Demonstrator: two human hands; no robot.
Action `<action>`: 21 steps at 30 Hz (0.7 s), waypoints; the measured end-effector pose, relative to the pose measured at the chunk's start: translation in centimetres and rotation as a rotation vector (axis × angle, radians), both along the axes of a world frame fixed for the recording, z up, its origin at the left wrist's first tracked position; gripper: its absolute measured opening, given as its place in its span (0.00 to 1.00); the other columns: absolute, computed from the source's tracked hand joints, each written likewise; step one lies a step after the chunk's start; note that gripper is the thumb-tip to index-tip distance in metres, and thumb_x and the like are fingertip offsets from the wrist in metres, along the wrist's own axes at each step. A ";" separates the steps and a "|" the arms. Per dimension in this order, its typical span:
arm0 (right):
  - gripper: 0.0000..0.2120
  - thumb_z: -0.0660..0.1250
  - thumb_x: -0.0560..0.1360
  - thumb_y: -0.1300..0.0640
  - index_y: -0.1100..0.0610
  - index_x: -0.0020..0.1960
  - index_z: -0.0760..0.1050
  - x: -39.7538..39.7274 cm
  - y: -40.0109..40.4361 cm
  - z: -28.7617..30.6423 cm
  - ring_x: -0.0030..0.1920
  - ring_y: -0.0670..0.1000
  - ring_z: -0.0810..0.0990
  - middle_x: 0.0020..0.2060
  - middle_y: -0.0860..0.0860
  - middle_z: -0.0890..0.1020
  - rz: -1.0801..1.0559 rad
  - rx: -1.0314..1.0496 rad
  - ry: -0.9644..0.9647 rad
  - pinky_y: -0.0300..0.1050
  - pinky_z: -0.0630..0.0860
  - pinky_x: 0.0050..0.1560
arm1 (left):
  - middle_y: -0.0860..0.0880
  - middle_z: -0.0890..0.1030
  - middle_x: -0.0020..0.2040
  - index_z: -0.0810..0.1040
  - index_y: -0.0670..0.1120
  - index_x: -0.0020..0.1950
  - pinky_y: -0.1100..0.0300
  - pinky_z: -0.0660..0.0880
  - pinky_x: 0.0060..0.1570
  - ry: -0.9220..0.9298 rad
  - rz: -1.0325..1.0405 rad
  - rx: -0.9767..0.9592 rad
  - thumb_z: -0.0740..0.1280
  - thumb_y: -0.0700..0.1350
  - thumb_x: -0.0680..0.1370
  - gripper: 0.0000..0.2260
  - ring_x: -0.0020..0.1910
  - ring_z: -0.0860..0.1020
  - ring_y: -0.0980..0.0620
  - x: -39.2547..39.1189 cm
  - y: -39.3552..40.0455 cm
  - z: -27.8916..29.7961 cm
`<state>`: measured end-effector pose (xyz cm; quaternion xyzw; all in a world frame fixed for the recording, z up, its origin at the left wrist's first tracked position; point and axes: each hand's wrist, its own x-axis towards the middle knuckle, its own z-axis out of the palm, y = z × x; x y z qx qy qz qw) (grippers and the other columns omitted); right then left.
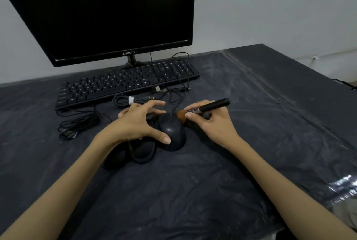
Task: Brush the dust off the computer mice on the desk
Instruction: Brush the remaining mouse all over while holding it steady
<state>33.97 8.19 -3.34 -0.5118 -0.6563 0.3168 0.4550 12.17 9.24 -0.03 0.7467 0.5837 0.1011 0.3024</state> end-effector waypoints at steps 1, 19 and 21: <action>0.04 0.73 0.72 0.58 0.52 0.46 0.83 0.0 -0.1 0.0 0.45 0.43 0.80 0.44 0.48 0.83 -0.022 0.010 0.004 0.29 0.72 0.45 | 0.75 0.73 0.52 0.62 0.68 0.66 0.48 0.50 0.70 0.002 0.002 0.002 0.71 0.70 0.46 0.48 0.67 0.60 0.59 0.0 0.0 0.0; 0.02 0.70 0.74 0.58 0.53 0.46 0.82 -1.7 -1.5 1.3 0.49 0.44 0.80 0.45 0.47 0.83 0.160 0.013 -0.001 0.37 0.75 0.53 | 0.68 0.75 0.57 0.56 0.64 0.66 0.57 0.49 0.58 -0.104 0.020 0.268 0.79 0.64 0.48 0.52 0.64 0.60 0.60 0.1 -1.7 0.2; 0.01 0.70 0.74 0.58 0.54 0.45 0.81 -1.6 -0.5 1.3 0.51 0.47 0.79 0.45 0.47 0.82 0.002 0.093 -0.089 0.43 0.74 0.56 | 0.66 0.76 0.57 0.55 0.63 0.65 0.56 0.50 0.58 -0.133 0.037 0.280 0.81 0.60 0.50 0.51 0.64 0.62 0.59 0.2 -2.0 0.3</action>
